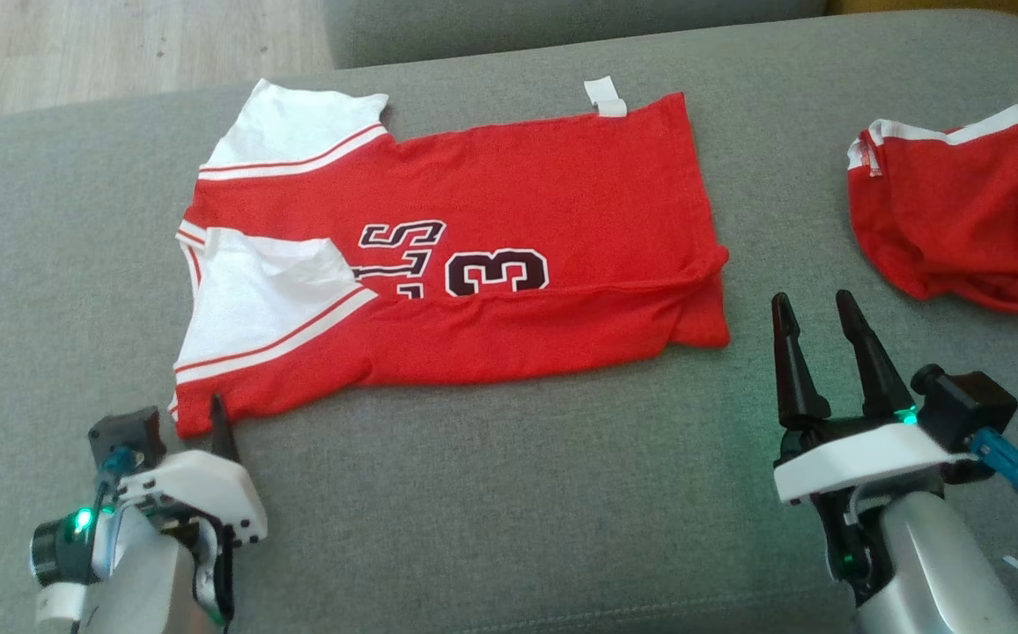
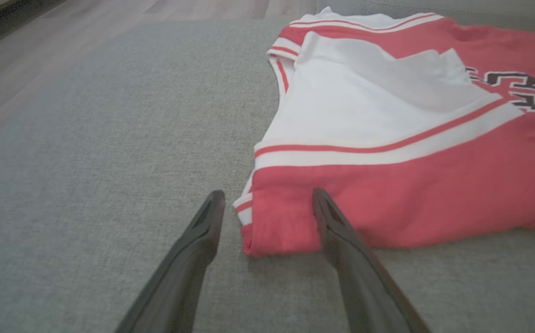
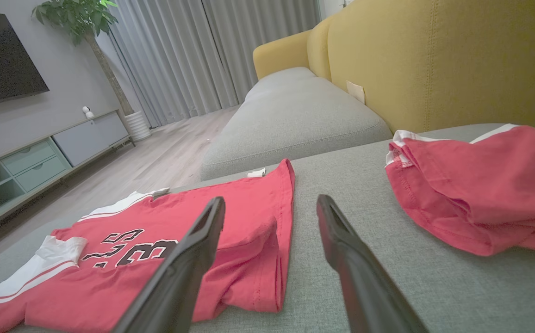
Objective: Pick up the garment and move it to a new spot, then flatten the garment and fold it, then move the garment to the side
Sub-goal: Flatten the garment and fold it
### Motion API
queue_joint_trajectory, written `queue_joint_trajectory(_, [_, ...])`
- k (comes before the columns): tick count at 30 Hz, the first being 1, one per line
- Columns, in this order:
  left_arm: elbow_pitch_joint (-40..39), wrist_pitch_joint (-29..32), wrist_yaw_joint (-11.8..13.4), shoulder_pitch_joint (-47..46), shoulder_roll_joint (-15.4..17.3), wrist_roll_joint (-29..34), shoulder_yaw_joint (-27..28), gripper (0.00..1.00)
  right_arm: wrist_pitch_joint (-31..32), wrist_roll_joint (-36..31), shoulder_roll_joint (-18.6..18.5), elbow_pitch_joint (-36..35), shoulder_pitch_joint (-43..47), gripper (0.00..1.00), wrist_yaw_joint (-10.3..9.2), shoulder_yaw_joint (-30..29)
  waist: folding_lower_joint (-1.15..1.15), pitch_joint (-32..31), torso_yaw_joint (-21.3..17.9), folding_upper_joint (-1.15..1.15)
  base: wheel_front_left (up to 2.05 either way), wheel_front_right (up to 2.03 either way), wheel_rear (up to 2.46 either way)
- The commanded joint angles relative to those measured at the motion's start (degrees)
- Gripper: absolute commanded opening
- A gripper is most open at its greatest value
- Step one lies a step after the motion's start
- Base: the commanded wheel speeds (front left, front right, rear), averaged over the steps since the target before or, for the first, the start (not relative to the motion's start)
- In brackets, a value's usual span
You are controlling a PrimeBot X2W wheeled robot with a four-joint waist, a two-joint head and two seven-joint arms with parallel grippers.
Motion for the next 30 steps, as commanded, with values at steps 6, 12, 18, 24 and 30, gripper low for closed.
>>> queue_joint_trajectory(6, [3.73,1.01,0.42,-4.03,2.61,-0.06,1.54,1.0,0.17,-0.26,0.52,-2.47,-2.7,1.0,-0.05,1.4,0.0,0.87,-0.09,0.0,0.0,0.0,0.0])
queue_joint_trajectory(12, [6.8,1.75,-0.05,-5.74,2.91,-0.06,0.74,1.0,0.41,-0.57,0.52,-2.58,-2.79,1.0,-0.05,1.28,0.0,1.49,0.07,0.0,0.0,0.0,0.0])
queue_joint_trajectory(18, [8.47,1.67,-2.24,-7.38,2.72,-0.44,-0.54,0.0,2.3,-1.47,0.57,-0.97,-3.13,1.0,-0.05,0.07,0.0,1.51,0.98,0.0,0.0,0.0,0.0])
queue_joint_trajectory(24, [3.8,-1.39,-2.83,-7.34,1.58,-0.45,-1.56,0.0,7.03,-2.37,0.93,3.98,-3.68,1.0,-0.05,-2.86,0.0,0.16,3.4,0.0,0.0,0.0,0.0])
queue_joint_trajectory(30, [-8.07,-1.88,-3.95,-4.11,0.65,1.12,-3.9,0.0,12.62,1.74,1.31,11.69,-6.47,1.0,-0.05,-4.27,0.0,-0.27,5.97,0.0,0.0,0.0,0.0])
